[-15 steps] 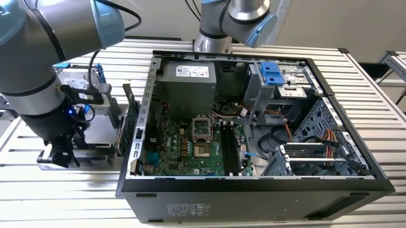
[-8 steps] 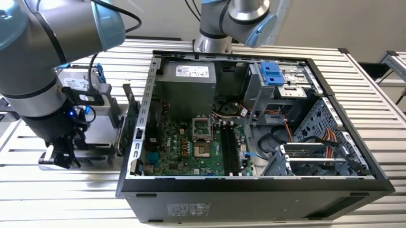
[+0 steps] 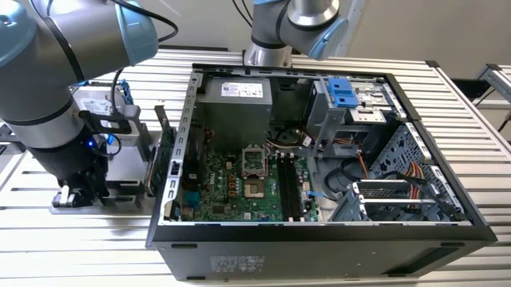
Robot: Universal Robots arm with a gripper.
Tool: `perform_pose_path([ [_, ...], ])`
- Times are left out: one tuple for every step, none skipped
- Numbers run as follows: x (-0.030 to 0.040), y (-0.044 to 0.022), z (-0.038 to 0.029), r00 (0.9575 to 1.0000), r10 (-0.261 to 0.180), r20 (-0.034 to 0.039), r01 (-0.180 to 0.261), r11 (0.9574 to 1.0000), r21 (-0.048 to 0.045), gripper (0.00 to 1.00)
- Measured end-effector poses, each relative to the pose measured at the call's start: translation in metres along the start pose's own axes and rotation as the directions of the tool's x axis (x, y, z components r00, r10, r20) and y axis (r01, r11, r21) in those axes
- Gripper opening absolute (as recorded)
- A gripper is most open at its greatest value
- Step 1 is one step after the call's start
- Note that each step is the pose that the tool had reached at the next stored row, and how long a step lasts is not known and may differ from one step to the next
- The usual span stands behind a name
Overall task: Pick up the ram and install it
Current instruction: 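Pick up the ram and move it above insertion slot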
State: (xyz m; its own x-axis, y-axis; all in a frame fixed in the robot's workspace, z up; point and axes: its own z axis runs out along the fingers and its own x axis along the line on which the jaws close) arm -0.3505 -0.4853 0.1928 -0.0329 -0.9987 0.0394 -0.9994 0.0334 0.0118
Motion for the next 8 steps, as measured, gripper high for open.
perform_pose_path([
  [0.0,0.0,0.0,1.0,0.0,0.0,0.0,1.0,0.0,1.0],
  [0.0,0.0,0.0001,1.0,0.0,-0.0001,0.0,1.0,0.0,1.0],
  [0.0,0.0,0.0001,1.0,0.0,0.0,0.0,1.0,0.0,1.0],
  [0.0,0.0,0.0001,1.0,0.0,0.0,0.0,1.0,0.0,1.0],
  [0.0,0.0,0.0002,1.0,0.0,0.0,0.0,1.0,0.0001,1.0],
  [0.0,0.0,0.0002,1.0,0.0,0.0,0.0,1.0,0.0001,1.0],
  [0.0,0.0,0.0002,1.0,0.0,0.0,0.0,1.0,0.0,1.0],
  [0.0,0.0,0.0003,1.0,0.0,0.0,0.0,1.0,0.0,1.0],
])
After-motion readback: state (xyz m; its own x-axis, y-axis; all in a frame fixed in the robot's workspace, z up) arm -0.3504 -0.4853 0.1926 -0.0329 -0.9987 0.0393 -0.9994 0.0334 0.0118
